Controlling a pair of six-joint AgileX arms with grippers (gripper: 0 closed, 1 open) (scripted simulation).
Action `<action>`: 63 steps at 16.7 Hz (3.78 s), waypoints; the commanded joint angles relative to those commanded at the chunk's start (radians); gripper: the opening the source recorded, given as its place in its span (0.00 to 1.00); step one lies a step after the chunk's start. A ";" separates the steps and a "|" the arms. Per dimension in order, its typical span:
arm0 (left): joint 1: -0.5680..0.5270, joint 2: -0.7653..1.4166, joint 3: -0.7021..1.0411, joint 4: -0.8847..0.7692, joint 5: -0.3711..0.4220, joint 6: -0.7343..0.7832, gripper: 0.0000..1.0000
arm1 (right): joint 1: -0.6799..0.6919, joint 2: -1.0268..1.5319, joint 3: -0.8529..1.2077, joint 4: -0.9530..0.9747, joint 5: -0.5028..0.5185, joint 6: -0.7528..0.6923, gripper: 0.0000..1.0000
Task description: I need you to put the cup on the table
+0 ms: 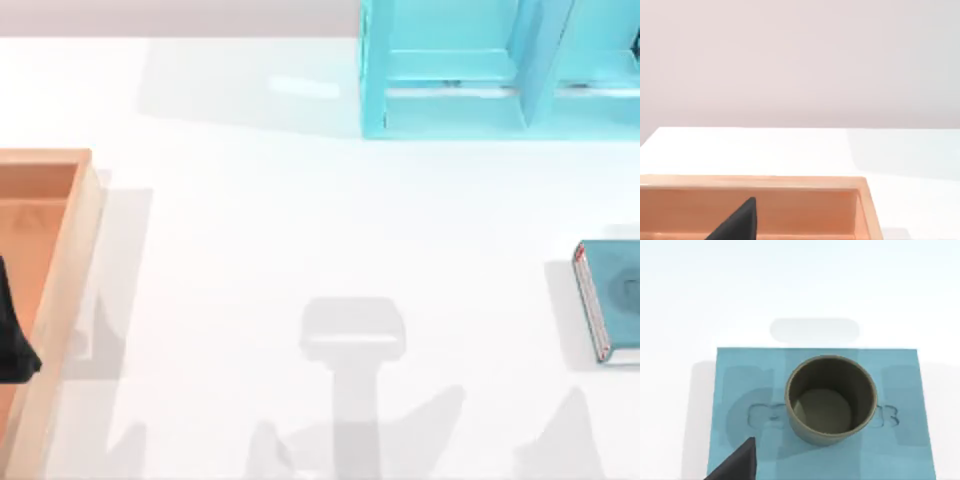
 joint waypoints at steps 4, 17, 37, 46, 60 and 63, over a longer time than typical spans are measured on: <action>0.000 0.000 0.000 0.000 0.000 0.000 1.00 | -0.028 0.427 0.360 -0.310 0.013 -0.032 1.00; 0.000 0.000 0.000 0.000 0.000 0.000 1.00 | -0.065 0.921 0.835 -0.702 -0.012 -0.055 1.00; 0.000 0.000 0.000 0.000 0.000 0.000 1.00 | -0.058 0.960 0.485 -0.313 -0.012 -0.048 0.77; 0.000 0.000 0.000 0.000 0.000 0.000 1.00 | -0.058 0.960 0.485 -0.313 -0.012 -0.048 0.10; 0.000 0.000 0.000 0.000 0.000 0.000 1.00 | -0.057 0.946 0.546 -0.383 -0.013 -0.050 0.00; 0.000 0.000 0.000 0.000 0.000 0.000 1.00 | -0.059 0.929 0.617 -0.480 -0.013 -0.050 0.00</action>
